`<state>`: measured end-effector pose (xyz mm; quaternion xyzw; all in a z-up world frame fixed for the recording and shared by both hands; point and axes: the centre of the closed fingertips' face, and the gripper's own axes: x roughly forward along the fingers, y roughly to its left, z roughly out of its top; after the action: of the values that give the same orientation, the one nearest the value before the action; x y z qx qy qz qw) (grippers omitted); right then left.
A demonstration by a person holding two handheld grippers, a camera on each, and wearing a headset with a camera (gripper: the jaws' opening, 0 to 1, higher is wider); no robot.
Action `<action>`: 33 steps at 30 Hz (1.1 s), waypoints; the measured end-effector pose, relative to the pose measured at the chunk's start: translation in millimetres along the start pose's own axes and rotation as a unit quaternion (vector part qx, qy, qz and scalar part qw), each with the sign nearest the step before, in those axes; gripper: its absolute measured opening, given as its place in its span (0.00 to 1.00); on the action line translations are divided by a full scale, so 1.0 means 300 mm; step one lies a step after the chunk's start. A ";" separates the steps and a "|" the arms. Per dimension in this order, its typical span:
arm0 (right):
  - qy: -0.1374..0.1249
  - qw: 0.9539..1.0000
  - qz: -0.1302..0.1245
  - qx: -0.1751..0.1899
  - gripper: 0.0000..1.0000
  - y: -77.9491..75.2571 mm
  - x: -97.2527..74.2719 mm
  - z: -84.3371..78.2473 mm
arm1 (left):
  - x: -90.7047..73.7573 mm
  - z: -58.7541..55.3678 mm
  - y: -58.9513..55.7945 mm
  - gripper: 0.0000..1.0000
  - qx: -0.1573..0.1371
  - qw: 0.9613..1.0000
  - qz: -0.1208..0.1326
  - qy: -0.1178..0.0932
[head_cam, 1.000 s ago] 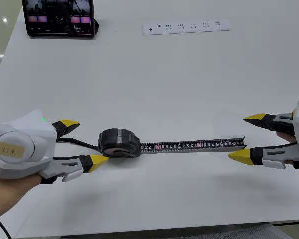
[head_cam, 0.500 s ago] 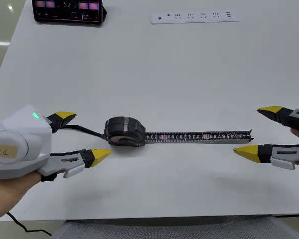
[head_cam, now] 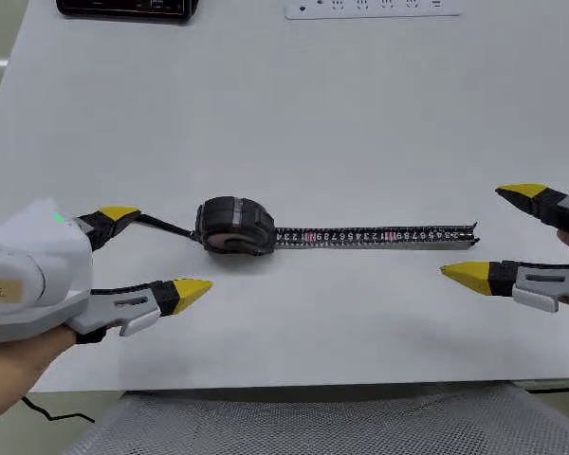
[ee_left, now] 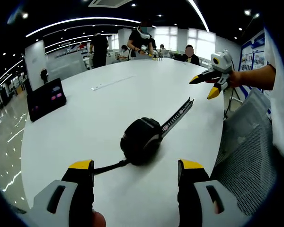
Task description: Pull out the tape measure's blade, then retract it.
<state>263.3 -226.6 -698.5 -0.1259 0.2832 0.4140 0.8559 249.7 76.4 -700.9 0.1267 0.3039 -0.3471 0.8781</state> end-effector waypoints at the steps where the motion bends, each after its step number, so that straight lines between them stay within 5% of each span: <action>1: -0.001 1.000 0.000 0.001 0.73 0.001 -0.004 -0.003 | -0.003 -0.002 -0.001 0.69 -0.001 1.000 0.000 -0.001; 15: -0.004 1.000 -0.009 0.005 0.81 0.066 -0.030 -0.044 | -0.045 -0.036 -0.028 0.74 -0.026 0.999 0.013 -0.022; 33: 0.002 1.000 -0.003 0.000 0.89 0.108 -0.017 -0.067 | -0.043 -0.056 -0.067 0.79 -0.027 0.999 0.010 -0.022</action>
<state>227.8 -218.5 -711.1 -0.1273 0.2849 0.4111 0.8565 220.9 76.0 -706.3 0.0980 0.2921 -0.3331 0.8911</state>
